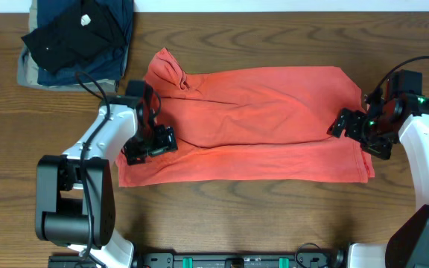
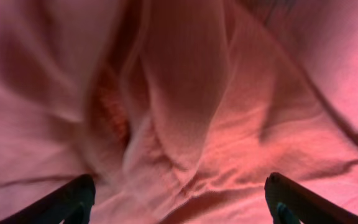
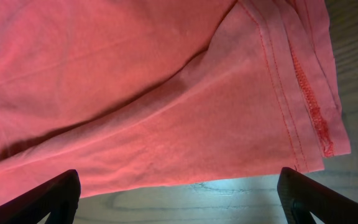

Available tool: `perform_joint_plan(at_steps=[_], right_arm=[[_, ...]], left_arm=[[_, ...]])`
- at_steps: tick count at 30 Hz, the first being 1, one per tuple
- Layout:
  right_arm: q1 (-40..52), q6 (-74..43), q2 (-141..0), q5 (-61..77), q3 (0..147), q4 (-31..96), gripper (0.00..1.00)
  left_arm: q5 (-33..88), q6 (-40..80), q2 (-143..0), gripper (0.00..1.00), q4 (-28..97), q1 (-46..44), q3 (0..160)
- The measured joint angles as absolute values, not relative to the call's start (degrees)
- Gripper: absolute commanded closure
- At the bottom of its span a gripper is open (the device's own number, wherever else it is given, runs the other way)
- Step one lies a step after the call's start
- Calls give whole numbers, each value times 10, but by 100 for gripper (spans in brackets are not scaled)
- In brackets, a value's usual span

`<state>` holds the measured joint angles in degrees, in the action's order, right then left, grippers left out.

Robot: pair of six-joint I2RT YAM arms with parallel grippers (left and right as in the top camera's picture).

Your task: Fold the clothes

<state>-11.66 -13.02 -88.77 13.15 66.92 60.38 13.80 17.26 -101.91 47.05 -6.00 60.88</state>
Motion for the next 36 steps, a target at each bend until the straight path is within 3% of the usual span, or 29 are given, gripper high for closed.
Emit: perform_joint_plan(at_steps=[4, 9, 14, 21, 36], right_arm=[[-117, -130, -888, 131, 669, 604, 1], [-117, -130, -888, 131, 669, 604, 1], [-117, -129, -888, 131, 669, 604, 1], [-117, -129, -888, 131, 669, 601, 1], [-117, -129, -888, 131, 669, 600, 1]], left_arm=[[153, 163, -1019, 27, 459, -60, 584], [163, 156, -1019, 46, 438, -60, 584], [164, 152, -1019, 56, 427, -60, 584], [166, 151, -1019, 85, 404, -60, 584], [173, 179, -1019, 92, 315, -60, 584]])
